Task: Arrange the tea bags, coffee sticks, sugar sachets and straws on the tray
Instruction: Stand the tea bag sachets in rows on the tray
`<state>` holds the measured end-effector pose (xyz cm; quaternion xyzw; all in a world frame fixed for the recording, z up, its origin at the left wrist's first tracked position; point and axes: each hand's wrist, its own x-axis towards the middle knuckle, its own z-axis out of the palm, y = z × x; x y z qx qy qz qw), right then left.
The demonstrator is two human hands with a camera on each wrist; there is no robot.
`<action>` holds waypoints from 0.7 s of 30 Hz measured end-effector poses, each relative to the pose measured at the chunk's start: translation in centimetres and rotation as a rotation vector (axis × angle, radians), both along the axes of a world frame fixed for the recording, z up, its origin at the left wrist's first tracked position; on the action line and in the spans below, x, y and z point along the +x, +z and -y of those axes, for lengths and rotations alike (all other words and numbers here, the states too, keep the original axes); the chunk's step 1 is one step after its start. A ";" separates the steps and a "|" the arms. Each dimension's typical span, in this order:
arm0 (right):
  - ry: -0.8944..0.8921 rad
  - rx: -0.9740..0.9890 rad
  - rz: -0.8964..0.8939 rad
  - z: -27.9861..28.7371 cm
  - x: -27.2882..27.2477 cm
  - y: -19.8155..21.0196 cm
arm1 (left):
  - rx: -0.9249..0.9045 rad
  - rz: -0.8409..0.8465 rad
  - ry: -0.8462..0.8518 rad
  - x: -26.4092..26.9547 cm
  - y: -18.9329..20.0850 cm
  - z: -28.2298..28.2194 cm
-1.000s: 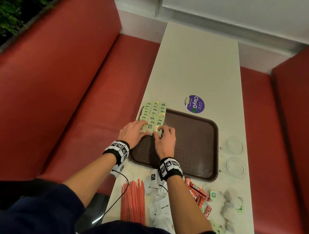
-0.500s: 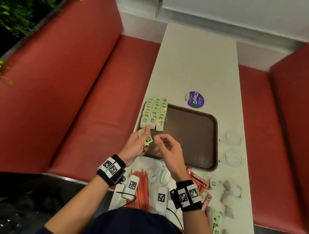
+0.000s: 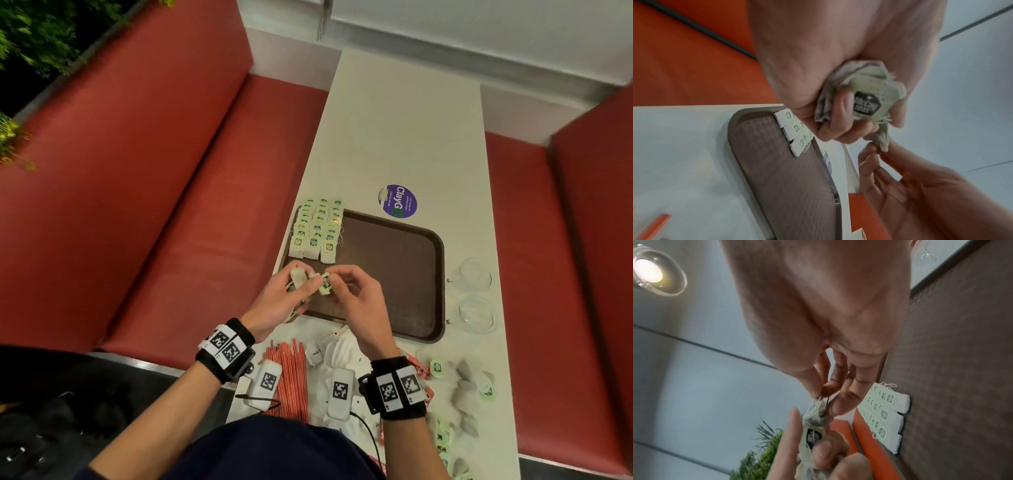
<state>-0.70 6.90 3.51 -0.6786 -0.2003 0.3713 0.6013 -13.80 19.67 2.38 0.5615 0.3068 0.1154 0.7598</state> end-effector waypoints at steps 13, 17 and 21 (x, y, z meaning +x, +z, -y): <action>0.011 0.043 -0.089 -0.5 -0.5 0.8 | 0.083 0.007 0.008 0.6 0.0 -0.4; -0.023 0.073 -0.116 -0.2 0.0 0.6 | 0.147 0.007 0.002 0.3 -0.1 -0.6; -0.036 0.168 -0.322 0.2 0.7 0.9 | 0.162 0.019 0.035 0.1 -0.1 -0.7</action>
